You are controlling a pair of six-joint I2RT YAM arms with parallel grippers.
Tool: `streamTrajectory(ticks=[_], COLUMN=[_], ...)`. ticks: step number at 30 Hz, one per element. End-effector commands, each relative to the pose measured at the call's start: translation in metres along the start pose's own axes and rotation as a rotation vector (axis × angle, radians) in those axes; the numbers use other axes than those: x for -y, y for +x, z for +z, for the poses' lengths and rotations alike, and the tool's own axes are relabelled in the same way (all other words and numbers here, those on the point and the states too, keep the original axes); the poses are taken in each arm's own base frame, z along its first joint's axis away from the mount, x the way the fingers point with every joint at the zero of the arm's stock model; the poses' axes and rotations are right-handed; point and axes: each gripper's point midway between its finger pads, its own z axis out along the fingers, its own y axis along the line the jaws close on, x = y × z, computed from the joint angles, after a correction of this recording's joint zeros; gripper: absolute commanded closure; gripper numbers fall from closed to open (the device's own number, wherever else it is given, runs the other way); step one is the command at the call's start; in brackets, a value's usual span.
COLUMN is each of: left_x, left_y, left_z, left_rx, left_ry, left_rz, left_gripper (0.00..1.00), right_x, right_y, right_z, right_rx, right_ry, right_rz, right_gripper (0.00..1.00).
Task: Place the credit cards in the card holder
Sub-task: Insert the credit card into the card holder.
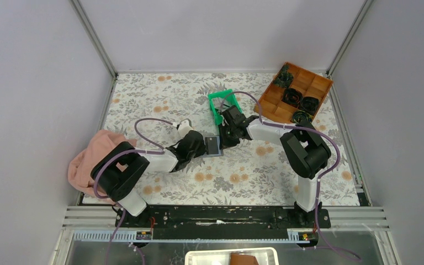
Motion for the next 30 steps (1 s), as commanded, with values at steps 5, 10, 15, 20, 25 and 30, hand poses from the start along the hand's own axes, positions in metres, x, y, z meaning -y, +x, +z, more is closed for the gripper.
streamTrajectory(ticks=[5, 10, 15, 20, 25, 30], left_x=[-0.040, -0.034, -0.030, -0.027, -0.021, -0.015], left_y=[0.040, 0.042, 0.045, 0.049, 0.050, 0.050], left_z=[0.001, 0.002, 0.002, 0.003, 0.004, 0.005], left_rx=[-0.164, -0.171, -0.179, -0.186, -0.185, -0.182], left_ry=[-0.154, -0.157, -0.154, -0.149, -0.137, -0.124], left_rz=[0.137, 0.187, 0.213, 0.239, 0.255, 0.265], left_gripper=[1.00, 1.00, 1.00, 1.00, 1.00, 1.00], right_x=[0.018, 0.019, 0.018, 0.019, 0.017, 0.016], right_y=[0.008, 0.012, 0.015, 0.016, 0.017, 0.018], right_z=[0.002, 0.006, 0.009, 0.011, 0.012, 0.011], right_rx=[-0.030, -0.049, -0.061, -0.068, -0.072, -0.070], right_ry=[0.064, 0.060, 0.054, 0.051, 0.045, 0.042], right_rz=[-0.017, -0.012, -0.008, -0.004, 0.001, 0.003], right_gripper=[0.84, 0.84, 0.84, 0.84, 0.84, 0.84])
